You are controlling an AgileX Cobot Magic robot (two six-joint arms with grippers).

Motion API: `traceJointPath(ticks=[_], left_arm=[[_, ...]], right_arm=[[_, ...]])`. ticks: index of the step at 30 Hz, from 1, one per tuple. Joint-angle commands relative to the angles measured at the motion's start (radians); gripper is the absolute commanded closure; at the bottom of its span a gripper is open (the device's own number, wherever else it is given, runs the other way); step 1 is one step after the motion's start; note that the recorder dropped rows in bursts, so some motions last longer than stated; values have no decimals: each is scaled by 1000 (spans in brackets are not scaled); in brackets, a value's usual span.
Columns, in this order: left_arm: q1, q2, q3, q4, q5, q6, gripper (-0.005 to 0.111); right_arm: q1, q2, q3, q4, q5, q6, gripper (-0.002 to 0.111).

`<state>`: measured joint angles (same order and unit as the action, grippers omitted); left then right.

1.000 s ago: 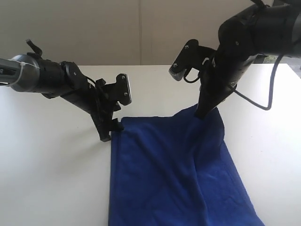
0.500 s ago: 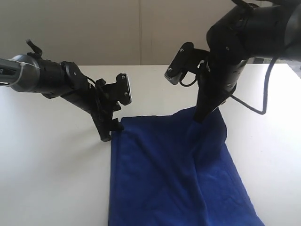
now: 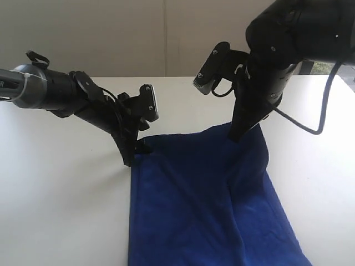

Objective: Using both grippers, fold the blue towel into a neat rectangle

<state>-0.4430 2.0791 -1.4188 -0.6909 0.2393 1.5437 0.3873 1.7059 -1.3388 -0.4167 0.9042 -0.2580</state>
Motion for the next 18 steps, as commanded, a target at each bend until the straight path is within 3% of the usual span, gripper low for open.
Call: traceJointPath(ticks=[1, 15, 18], left_arm=[[2, 9, -3, -132, 23, 118, 39], [4, 45, -3, -131, -9, 132, 40], [4, 45, -3, -131, -7, 132, 45]], right_arm=[[2, -11, 2, -5, 7, 14, 108], [2, -11, 2, -5, 7, 13, 108], [2, -11, 2, -7, 5, 15, 108]])
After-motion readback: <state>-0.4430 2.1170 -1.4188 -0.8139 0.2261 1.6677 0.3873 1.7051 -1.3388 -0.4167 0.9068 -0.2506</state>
